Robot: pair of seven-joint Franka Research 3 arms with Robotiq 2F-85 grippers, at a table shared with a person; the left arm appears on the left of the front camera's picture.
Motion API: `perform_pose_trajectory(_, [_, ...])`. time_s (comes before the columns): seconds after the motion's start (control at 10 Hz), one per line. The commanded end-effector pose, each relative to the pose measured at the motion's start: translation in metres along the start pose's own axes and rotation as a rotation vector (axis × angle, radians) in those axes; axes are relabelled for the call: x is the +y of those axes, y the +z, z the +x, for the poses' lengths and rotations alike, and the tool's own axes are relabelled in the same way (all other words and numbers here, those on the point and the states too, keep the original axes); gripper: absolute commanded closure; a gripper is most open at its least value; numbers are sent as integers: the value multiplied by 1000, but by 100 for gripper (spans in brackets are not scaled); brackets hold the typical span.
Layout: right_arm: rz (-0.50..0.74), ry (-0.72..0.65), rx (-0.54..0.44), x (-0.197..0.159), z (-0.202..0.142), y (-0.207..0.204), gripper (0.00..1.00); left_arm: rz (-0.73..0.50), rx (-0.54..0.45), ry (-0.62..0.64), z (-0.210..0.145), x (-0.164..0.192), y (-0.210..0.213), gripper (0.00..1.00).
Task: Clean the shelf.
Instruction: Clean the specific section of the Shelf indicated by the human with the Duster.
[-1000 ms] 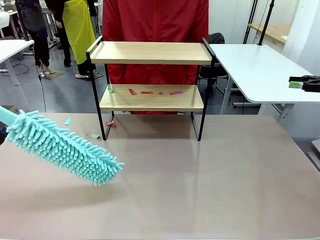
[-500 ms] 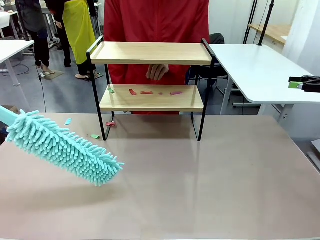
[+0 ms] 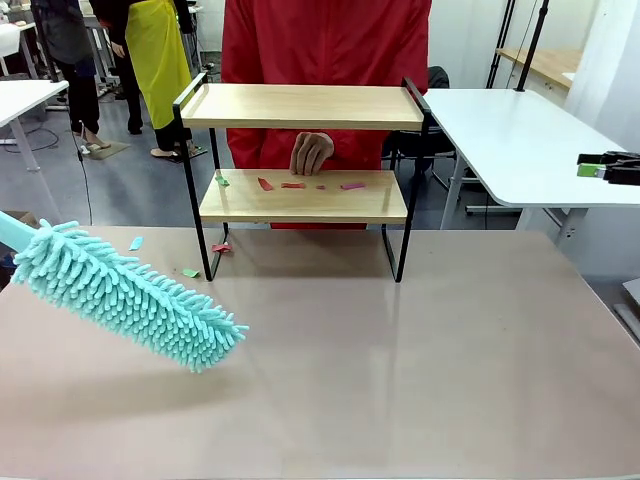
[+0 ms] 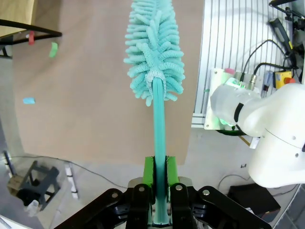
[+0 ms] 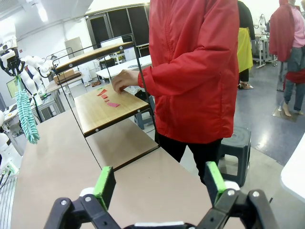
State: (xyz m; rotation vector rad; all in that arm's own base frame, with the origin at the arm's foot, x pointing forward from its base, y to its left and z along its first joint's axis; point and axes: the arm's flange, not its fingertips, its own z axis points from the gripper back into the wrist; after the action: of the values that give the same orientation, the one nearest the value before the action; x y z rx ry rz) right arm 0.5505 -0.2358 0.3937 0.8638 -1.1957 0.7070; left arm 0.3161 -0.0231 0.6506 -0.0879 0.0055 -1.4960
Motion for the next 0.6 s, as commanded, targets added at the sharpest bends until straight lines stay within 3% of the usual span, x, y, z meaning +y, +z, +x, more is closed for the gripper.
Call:
perform_pose_trajectory(0.0, [2,5,1,1,3,-1,0,-5,1,-4,-3,0,6,87])
perform_pose_trajectory(0.5, [2,5,1,1,3,-1,0,-5,1,-4,-3,0,6,87])
